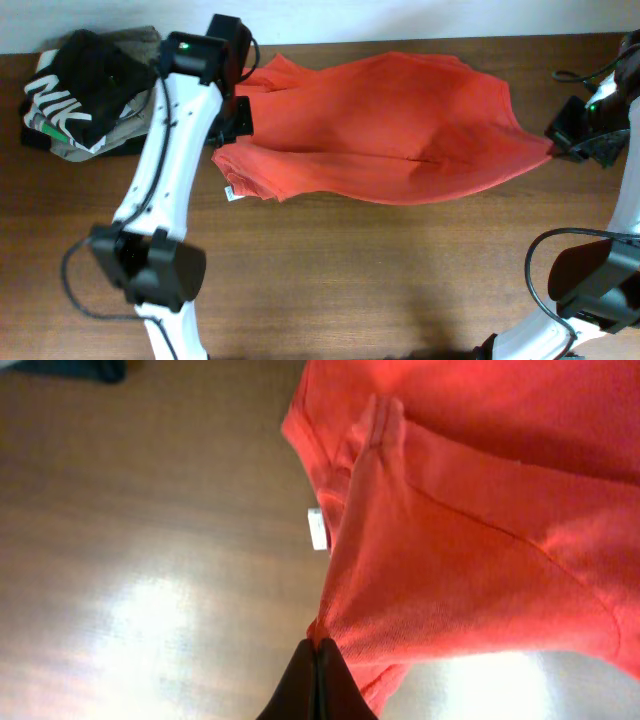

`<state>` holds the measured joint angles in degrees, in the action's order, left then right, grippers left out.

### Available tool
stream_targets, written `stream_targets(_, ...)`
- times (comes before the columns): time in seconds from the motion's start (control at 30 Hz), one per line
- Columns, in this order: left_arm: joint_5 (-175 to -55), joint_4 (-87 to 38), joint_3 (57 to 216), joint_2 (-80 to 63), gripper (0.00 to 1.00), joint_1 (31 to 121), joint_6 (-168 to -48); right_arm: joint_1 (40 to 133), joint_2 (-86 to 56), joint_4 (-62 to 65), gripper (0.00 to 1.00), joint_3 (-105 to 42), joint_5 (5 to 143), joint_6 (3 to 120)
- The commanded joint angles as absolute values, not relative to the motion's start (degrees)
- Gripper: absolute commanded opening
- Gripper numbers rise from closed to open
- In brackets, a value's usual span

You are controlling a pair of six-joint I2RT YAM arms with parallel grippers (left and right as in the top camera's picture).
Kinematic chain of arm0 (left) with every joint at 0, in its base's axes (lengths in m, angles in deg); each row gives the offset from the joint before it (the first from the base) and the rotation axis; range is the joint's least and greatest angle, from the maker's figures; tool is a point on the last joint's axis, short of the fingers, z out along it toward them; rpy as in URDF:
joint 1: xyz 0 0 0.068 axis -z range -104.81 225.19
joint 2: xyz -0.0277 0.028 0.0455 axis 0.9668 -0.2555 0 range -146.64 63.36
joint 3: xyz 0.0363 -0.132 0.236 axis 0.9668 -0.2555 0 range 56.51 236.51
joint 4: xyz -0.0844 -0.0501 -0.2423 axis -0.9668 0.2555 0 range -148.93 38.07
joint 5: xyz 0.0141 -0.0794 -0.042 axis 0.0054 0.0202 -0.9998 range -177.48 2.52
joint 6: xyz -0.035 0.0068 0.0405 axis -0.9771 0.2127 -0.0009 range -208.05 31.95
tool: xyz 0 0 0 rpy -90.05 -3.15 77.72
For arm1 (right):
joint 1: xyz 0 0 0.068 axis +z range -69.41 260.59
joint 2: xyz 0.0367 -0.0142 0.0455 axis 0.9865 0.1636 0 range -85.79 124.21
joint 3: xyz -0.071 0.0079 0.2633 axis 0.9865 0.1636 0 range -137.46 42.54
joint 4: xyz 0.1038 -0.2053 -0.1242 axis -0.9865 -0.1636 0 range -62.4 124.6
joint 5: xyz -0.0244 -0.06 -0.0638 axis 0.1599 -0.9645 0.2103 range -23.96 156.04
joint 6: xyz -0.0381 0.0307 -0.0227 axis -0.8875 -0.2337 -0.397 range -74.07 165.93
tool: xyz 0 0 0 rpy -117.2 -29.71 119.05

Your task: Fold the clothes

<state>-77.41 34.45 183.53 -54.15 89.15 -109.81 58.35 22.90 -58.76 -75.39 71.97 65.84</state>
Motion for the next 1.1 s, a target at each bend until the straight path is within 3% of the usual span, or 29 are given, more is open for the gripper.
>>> stream_targets(0.0,-80.69,37.8,183.38,-43.71,0.0,90.18,-110.42,57.54,20.38,-59.17,0.04,-75.35,63.8,69.59)
stream_targets(0.13,-86.74,37.8,176.36,-38.07,0.0,92.95,-110.51,55.13,20.4,-59.52,0.04,-74.98,63.1,69.59)
stream_targets(0.37,-87.36,29.88,144.56,-24.84,0.0,100.17,-117.02,49.8,20.27,-62.74,0.04,-70.52,62.33,69.57)
stream_targets(0.6,-92.78,26.69,125.04,-21.8,0.0,100.62,-119.64,49.8,20.29,-54.04,0.04,-53.45,62.27,69.57)
stream_targets(0.67,-95.05,26.45,122.07,-20.97,0.0,102.05,-120.19,49.8,20.34,-48.72,0.17,-48.6,62.27,69.57)
stream_targets(0.73,-95.25,26.45,120.69,-20.76,0.06,103.38,-120.19,49.8,20.34,-47.35,0.22,-48.07,62.33,69.59)
stream_targets(0.77,-95.25,25.69,119.93,-20.76,0.18,103.97,-120.19,49.8,20.34,-46.93,0.24,-48.25,62.36,69.59)
stream_targets(0.83,-95.27,23.76,118.5,-20.78,0.19,104.69,-120.41,49.8,20.34,-46.85,0.25,-48.42,62.36,69.59)
stream_targets(0.87,-95.22,22.8,118.2,-20.78,0.19,104.67,-121.04,49.8,20.34,-46.8,0.34,-48.42,62.38,69.59)
stream_targets(0.9,-95.03,20.73,118.2,-20.78,0.23,104.67,-121.04,49.8,20.34,-46.78,0.51,-48.42,63.1,69.59)
stream_targets(0.97,-94.07,16.46,118.2,-20.8,0.54,104.65,-121.02,49.82,20.34,-46.93,0.64,-48.42,64.59,69.57)
stream_targets(1.07,-95.6,11.55,118.02,-21.08,0.54,104.67,-121.02,49.8,20.36,-46.76,0.73,-48.33,64.72,69.57)
